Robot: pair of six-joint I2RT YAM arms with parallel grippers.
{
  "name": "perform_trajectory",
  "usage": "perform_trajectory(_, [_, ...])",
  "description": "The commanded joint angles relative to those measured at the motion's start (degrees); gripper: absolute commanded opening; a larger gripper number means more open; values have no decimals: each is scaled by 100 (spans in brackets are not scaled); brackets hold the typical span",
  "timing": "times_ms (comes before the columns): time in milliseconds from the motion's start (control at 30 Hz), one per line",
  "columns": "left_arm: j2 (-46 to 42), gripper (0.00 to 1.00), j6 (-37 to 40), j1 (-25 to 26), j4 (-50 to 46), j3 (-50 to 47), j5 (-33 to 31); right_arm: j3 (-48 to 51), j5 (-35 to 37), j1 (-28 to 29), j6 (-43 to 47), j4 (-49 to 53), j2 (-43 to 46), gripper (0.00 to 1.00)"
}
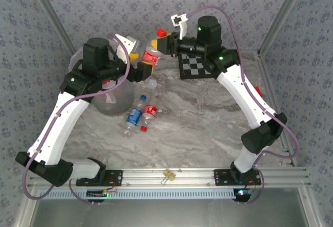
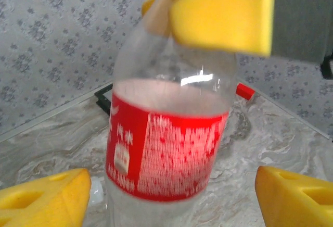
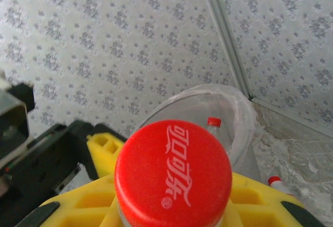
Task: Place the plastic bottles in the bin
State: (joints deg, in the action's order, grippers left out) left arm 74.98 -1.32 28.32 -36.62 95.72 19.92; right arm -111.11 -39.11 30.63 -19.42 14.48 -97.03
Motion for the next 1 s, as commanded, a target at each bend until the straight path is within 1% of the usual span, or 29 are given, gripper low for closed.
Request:
perform_trajectory(0, [309, 82, 100, 42, -67, 468, 491, -484, -700, -13, 613, 490, -112, 13])
perform_trajectory(67, [484, 82, 137, 41, -185, 614, 668, -610, -895, 10, 676, 649, -174, 13])
perform_trajectory(167, [700, 82, 161, 42, -196, 793, 875, -605, -984, 41, 684, 669, -184, 13])
perform_trajectory(233, [821, 79, 143, 40, -271, 899, 967, -608, -1006, 87, 745, 704, -193, 13])
perform_trajectory(300, [906, 72, 144, 41, -372, 1000, 1038, -614, -985, 134, 818, 750, -184, 13])
perform_trajectory(367, [956, 61, 145, 41, -381, 1058, 1049, -635, -965, 170, 883, 788, -192, 13])
perform_trajectory(433, [977, 47, 150, 36, -420, 1099, 1013, -658, -875, 189, 939, 845, -206, 13])
perform_trajectory(467, [966, 43, 166, 39, -425, 1093, 992, -673, -826, 189, 955, 870, -222, 13])
perform_trajectory(500, [945, 40, 184, 42, -425, 1077, 963, -690, -780, 189, 971, 909, -235, 15])
perform_trajectory(533, [916, 38, 193, 38, -404, 1055, 926, -701, -746, 190, 975, 922, -252, 24])
perform_trajectory(567, [899, 37, 206, 41, -392, 1032, 888, -702, -719, 193, 966, 916, -261, 34])
perform_trajectory(633, [842, 36, 230, 40, -372, 986, 734, -702, -579, 183, 957, 921, -248, 68])
perform_trajectory(667, [814, 35, 252, 40, -372, 971, 629, -694, -466, 172, 971, 946, -218, 80])
perform_trajectory(733, [743, 33, 330, 35, -435, 966, 227, -615, -149, 118, 1030, 1030, -98, 96])
perform_trajectory(767, [687, 32, 370, 20, -451, 967, 18, -551, 37, 77, 1058, 1057, -22, 99])
perform_trajectory(867, [428, 31, 425, -152, -307, 880, -682, -161, 619, -71, 1185, 1136, 336, 100])
perform_trajectory(967, [184, 27, 271, -572, 26, 843, -1134, 515, 772, -275, 1154, 973, 760, 100])
